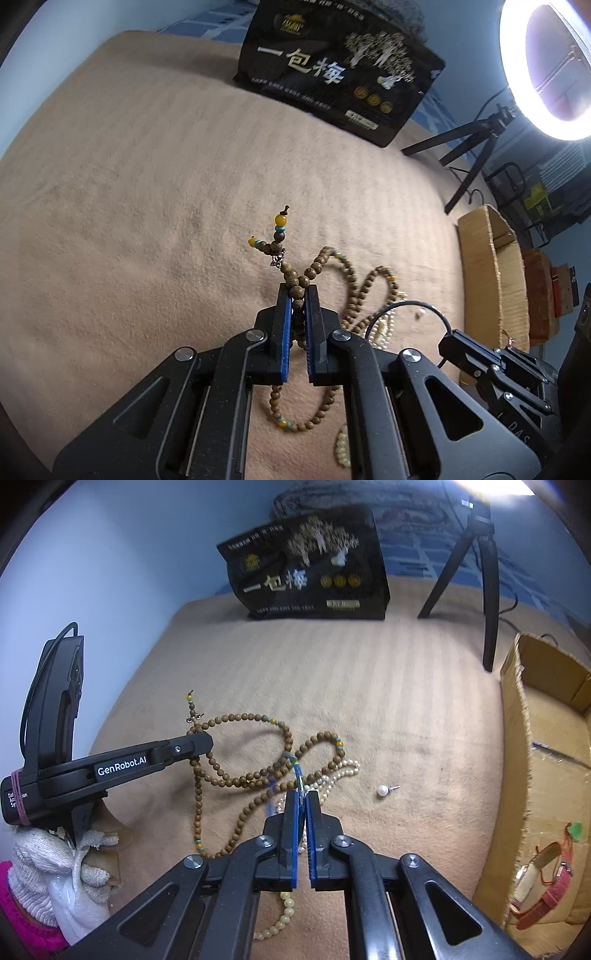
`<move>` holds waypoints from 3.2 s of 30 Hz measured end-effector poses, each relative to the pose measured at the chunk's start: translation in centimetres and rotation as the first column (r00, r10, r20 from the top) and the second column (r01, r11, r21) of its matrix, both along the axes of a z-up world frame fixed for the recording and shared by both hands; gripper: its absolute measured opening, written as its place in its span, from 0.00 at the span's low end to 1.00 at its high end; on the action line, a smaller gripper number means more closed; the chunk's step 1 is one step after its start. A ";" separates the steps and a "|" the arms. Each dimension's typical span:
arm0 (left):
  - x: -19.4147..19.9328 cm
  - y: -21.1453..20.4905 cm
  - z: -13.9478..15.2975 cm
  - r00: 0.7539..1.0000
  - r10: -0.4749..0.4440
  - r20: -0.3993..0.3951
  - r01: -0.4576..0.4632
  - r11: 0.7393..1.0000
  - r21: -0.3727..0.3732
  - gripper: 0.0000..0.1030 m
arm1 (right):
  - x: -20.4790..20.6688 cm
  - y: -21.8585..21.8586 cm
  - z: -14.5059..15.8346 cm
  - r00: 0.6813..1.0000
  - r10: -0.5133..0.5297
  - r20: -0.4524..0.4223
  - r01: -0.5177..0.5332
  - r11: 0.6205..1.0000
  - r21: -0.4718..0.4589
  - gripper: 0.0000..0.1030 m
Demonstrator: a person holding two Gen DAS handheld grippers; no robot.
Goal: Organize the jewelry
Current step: 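Close left tool on brown beads while right tool grasps blue bangle, then lift and carry brown beads with left tool while right tool carries bangle to box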
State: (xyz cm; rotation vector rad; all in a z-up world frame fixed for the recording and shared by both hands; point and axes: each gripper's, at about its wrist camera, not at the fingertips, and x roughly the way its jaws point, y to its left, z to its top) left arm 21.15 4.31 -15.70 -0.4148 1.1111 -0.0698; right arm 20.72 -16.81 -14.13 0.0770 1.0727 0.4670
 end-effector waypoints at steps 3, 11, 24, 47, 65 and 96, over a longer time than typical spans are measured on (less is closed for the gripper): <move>-0.4 -0.3 1.0 1.000 -0.012 0.023 0.012 1.000 -0.007 0.04 | -0.6 -0.4 1.2 0.999 -0.008 0.038 0.008 1.000 -0.001 0.01; -1.2 -1.3 4.1 0.994 -0.032 0.102 0.036 0.999 -0.039 0.04 | -1.3 -2.7 3.8 0.992 -0.048 0.114 0.048 0.999 0.002 0.01; -2.1 -3.4 8.4 0.977 -0.074 0.198 0.094 0.991 -0.094 0.04 | -3.0 -8.2 6.5 0.973 -0.127 0.191 0.135 0.990 -0.031 0.01; -1.1 -11.4 14.7 0.919 -0.204 0.338 0.250 0.963 -0.099 0.04 | -4.9 -17.0 8.3 0.933 -0.267 0.241 0.289 0.955 -0.060 0.01; 0.8 -20.8 19.9 0.844 -0.325 0.427 0.394 0.916 -0.081 0.04 | -5.4 -21.3 8.0 0.914 -0.340 0.219 0.361 0.931 -0.061 0.01; 8.4 -27.8 9.5 0.892 -0.393 0.224 0.409 0.912 -0.030 0.04 | -3.9 -24.1 3.8 0.911 -0.398 0.104 0.408 0.906 -0.108 0.01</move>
